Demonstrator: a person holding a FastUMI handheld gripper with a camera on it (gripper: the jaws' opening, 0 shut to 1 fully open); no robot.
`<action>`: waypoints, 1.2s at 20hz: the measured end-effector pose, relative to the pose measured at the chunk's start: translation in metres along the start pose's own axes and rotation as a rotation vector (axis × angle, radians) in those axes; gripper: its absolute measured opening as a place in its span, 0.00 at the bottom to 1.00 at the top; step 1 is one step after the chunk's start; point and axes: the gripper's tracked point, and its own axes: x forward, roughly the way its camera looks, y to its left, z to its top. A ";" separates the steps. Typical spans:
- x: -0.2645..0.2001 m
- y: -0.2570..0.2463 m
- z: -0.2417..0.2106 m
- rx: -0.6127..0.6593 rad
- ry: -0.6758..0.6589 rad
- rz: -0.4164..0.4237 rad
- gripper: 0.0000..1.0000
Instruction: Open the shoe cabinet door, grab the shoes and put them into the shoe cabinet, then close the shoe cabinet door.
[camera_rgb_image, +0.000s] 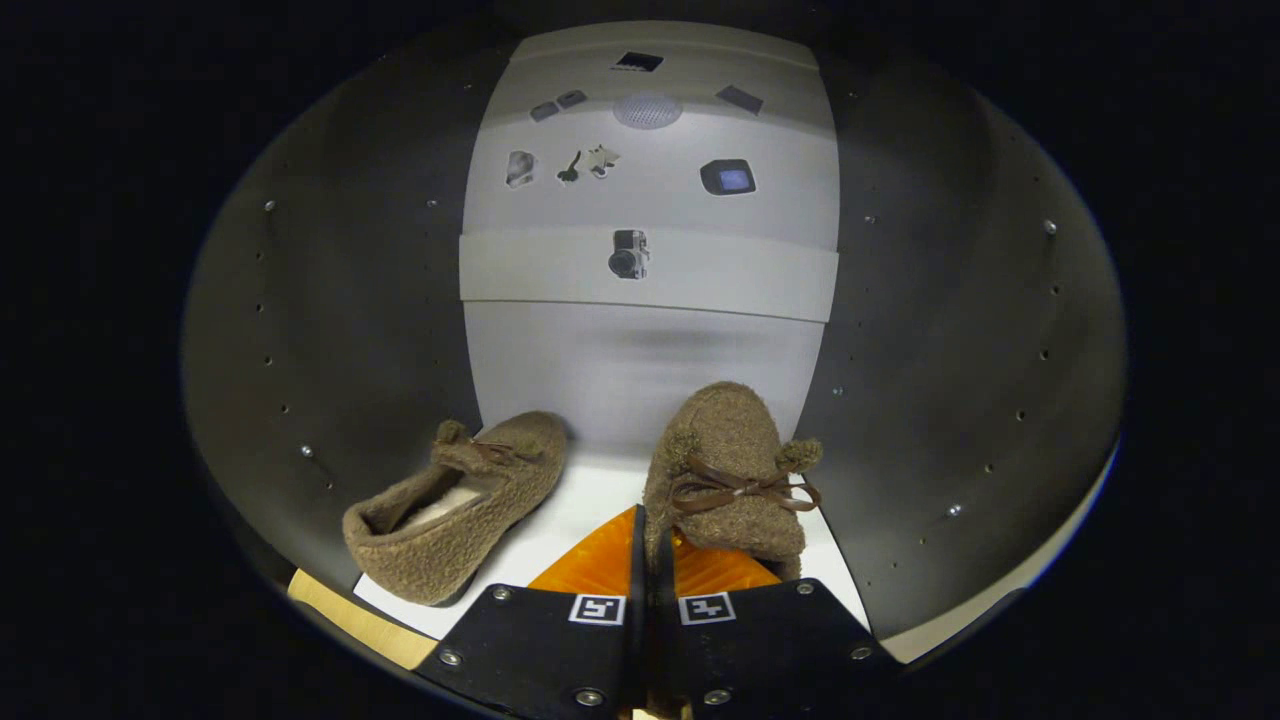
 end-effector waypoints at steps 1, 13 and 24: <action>0.007 0.001 -0.002 0.002 0.017 0.005 0.05; 0.038 0.000 -0.025 0.054 0.145 -0.011 0.15; -0.021 0.001 -0.007 0.045 0.068 -0.038 0.18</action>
